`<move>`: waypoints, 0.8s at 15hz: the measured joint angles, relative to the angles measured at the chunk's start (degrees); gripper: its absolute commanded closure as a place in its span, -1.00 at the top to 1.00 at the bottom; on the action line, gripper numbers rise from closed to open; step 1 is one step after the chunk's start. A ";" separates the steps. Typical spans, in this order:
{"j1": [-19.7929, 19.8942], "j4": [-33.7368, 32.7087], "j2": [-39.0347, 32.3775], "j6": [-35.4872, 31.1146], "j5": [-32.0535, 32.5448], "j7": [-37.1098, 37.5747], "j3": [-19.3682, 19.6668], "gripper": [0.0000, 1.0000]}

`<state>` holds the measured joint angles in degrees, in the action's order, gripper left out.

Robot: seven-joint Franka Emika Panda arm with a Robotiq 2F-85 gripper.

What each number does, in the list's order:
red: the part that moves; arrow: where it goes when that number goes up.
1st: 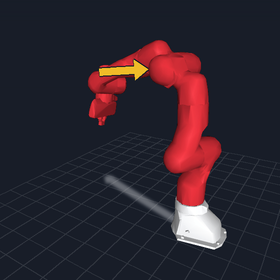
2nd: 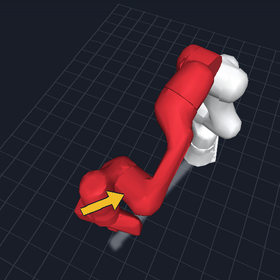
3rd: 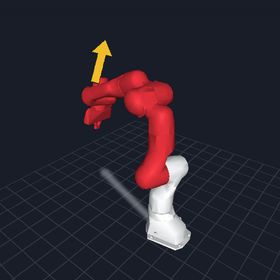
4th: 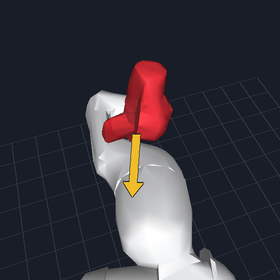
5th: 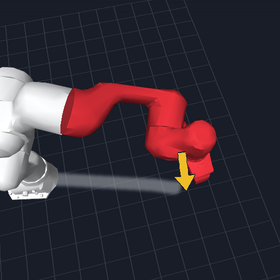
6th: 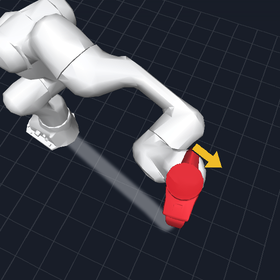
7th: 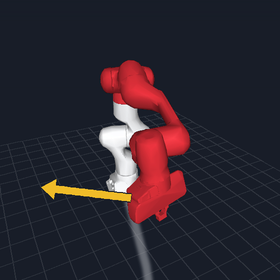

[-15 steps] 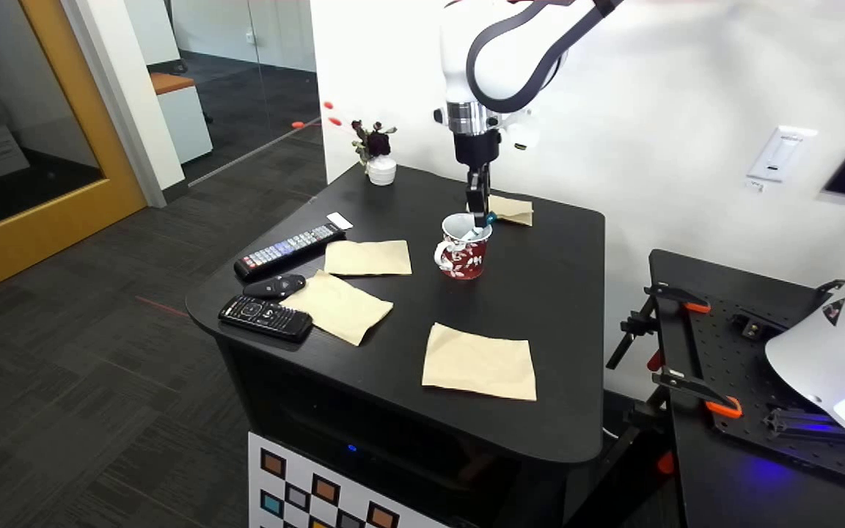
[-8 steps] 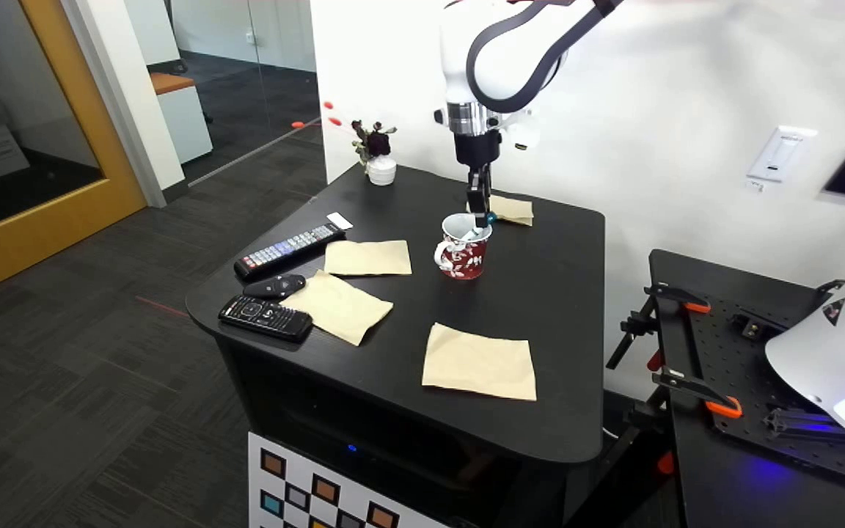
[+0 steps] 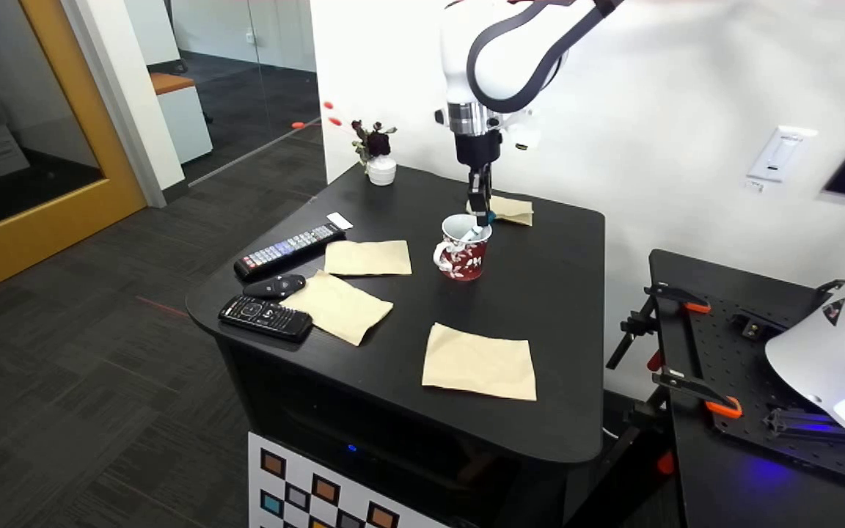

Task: Remove the marker from the mug and put it on the table

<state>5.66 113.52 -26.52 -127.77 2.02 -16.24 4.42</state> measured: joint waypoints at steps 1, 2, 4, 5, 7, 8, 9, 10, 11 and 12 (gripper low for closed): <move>-0.01 0.05 0.11 0.18 0.00 0.02 -0.02 -0.92; -0.02 0.15 0.22 0.20 0.00 0.19 -0.02 -0.90; -0.04 0.37 0.34 0.20 0.00 0.89 -0.02 -0.90; -0.04 0.58 0.44 0.19 0.00 0.98 -0.02 -0.90; -0.10 1.34 0.98 0.15 0.00 1.07 -0.03 -0.90; -0.13 1.94 1.53 0.15 0.00 1.14 -0.03 -0.90; -0.16 2.63 2.31 0.14 0.00 1.29 -0.03 -0.90; -0.20 3.41 3.33 0.14 0.03 1.63 -0.03 -0.90; -0.23 4.17 4.50 0.14 0.05 1.94 -0.03 -0.90; -0.22 4.96 5.86 0.16 0.06 2.02 -0.03 -0.90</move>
<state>5.44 118.48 -20.66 -127.61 2.08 -14.22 4.39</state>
